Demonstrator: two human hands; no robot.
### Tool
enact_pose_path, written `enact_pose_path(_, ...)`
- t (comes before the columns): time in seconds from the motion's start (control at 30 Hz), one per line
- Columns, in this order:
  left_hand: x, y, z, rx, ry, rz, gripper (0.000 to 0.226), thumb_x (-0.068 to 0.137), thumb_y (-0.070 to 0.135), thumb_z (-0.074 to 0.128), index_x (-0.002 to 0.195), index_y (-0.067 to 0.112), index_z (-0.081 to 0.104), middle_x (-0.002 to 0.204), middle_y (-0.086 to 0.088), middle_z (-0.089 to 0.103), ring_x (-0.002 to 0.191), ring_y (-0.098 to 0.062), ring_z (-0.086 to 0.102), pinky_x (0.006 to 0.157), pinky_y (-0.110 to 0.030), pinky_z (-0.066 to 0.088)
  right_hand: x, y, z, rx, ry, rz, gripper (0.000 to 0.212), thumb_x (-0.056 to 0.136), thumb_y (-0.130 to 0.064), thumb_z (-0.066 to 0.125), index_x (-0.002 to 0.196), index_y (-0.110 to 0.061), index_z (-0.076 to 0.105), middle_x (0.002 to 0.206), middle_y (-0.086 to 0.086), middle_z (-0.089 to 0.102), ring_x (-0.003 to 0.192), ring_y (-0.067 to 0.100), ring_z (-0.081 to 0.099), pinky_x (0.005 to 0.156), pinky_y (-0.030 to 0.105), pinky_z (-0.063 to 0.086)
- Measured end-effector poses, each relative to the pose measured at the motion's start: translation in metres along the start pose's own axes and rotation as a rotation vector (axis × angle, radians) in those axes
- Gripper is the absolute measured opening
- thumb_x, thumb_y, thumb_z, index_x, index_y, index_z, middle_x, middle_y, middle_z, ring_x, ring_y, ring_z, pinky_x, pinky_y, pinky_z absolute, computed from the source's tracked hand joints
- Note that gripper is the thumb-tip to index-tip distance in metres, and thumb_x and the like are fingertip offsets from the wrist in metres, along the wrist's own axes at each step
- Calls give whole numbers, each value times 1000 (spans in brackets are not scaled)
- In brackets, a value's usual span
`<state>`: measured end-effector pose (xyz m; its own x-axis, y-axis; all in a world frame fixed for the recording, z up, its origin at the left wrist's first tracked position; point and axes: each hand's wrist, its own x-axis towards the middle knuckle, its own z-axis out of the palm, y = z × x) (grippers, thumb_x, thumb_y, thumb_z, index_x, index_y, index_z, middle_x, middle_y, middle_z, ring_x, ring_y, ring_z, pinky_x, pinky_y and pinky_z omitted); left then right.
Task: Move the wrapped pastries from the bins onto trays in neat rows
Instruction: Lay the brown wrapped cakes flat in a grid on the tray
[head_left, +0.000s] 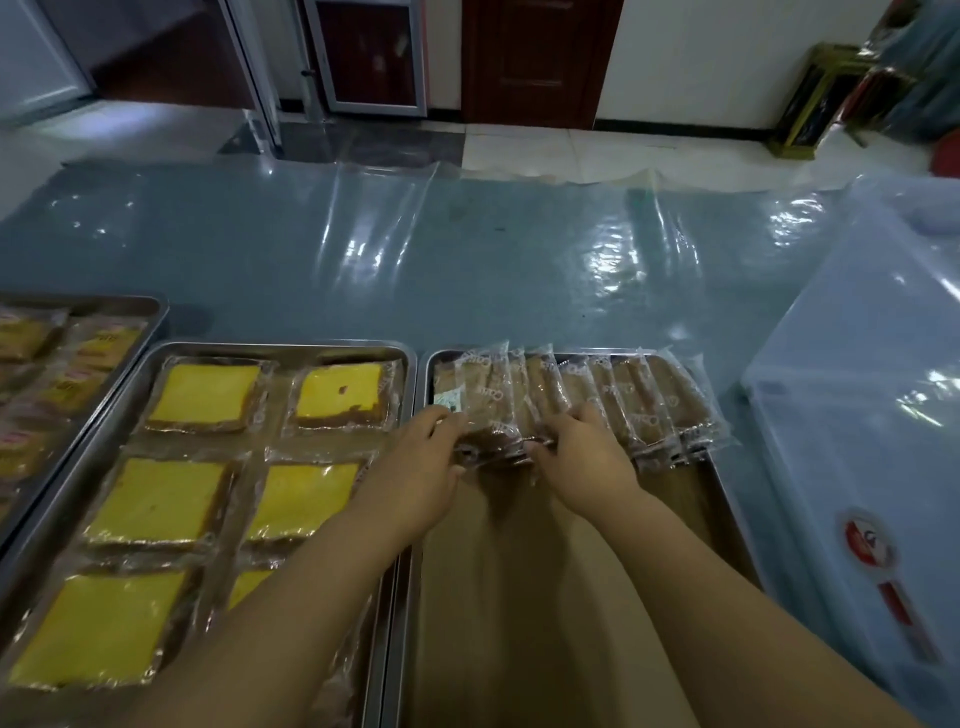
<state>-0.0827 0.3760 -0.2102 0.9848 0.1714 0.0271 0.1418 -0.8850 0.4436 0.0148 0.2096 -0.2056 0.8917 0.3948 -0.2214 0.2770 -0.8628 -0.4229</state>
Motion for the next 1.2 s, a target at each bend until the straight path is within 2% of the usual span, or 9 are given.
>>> enact_pose_path(0.17, 33, -11, 18, 115, -97, -10, 79, 88, 30, 60, 148, 20, 11, 156, 0, 4, 143, -22, 8, 111, -36, 25, 5, 4, 7, 100, 50, 38, 24, 88, -36, 61, 107, -21, 64, 119, -2, 42, 93, 17, 55, 83, 34, 48)
enact_pose_path(0.23, 39, -13, 24, 171, -93, 23, 80, 87, 33, 61, 148, 19, 12, 156, -2, 10, 141, -23, 14, 111, -36, 25, 6, 7, 9, 143, 58, 33, 6, 87, -30, 64, 91, -25, 62, 115, -4, 43, 90, 15, 55, 80, 30, 47)
enact_pose_path(0.4, 37, -12, 29, 136, 2, 96, 69, 83, 33, 63, 142, 19, 30, 144, -2, 35, 126, -21, 37, 102, -31, 33, 3, 8, 11, 243, 113, 22, 21, 87, -18, 64, 73, -29, 53, 103, -7, 45, 86, 13, 53, 77, 26, 46)
enact_pose_path(0.6, 2, 2, 19, -187, 48, 64, 54, 91, 31, 53, 141, 22, 34, 139, 5, 31, 117, -12, 45, 96, -27, 43, -21, 17, 1, 402, 189, 67, 24, 91, -13, 56, 71, -25, 50, 75, -5, 58, 69, 7, 54, 53, 19, 37)
enact_pose_path(0.77, -41, 20, 1, -459, 168, -1, 27, 93, 31, 51, 118, 40, 48, 101, 27, 50, 94, 16, 47, 69, -5, 37, -61, 37, -6, 574, 290, 81, 23, 91, -10, 54, 77, -29, 53, 79, -7, 60, 76, 9, 59, 64, 24, 47)
enact_pose_path(0.9, -76, 31, -2, -774, 232, -211, 30, 94, 28, 51, 117, 47, 43, 105, 35, 52, 100, 15, 50, 80, -15, 40, -90, 58, -9, 665, 363, 99, 27, 93, -8, 49, 80, -31, 52, 84, -6, 61, 79, 14, 60, 69, 31, 51)
enact_pose_path(1.0, -104, 41, 9, -715, 199, -294, 41, 93, 28, 52, 130, 43, 38, 118, 29, 47, 106, 3, 49, 87, -28, 39, -111, 71, -14, 616, 390, 81, 27, 95, -9, 44, 81, -31, 50, 78, -11, 58, 70, -3, 56, 54, 15, 39)
enact_pose_path(1.07, -121, 50, 18, -659, 156, -325, 52, 93, 24, 52, 139, 33, 31, 125, 19, 40, 111, -1, 41, 89, -25, 34, -125, 82, -18, 571, 396, 59, 27, 95, -9, 41, 81, -29, 49, 77, -10, 57, 66, -12, 52, 47, 9, 37)
enact_pose_path(1.2, -152, 64, 33, -369, 2, -347, 52, 91, 15, 51, 140, 25, 35, 119, 4, 48, 92, -8, 49, 73, -21, 35, -149, 102, -26, 546, 407, 34, 28, 91, -4, 38, 73, -25, 47, 68, -4, 54, 56, -9, 50, 44, 9, 37)
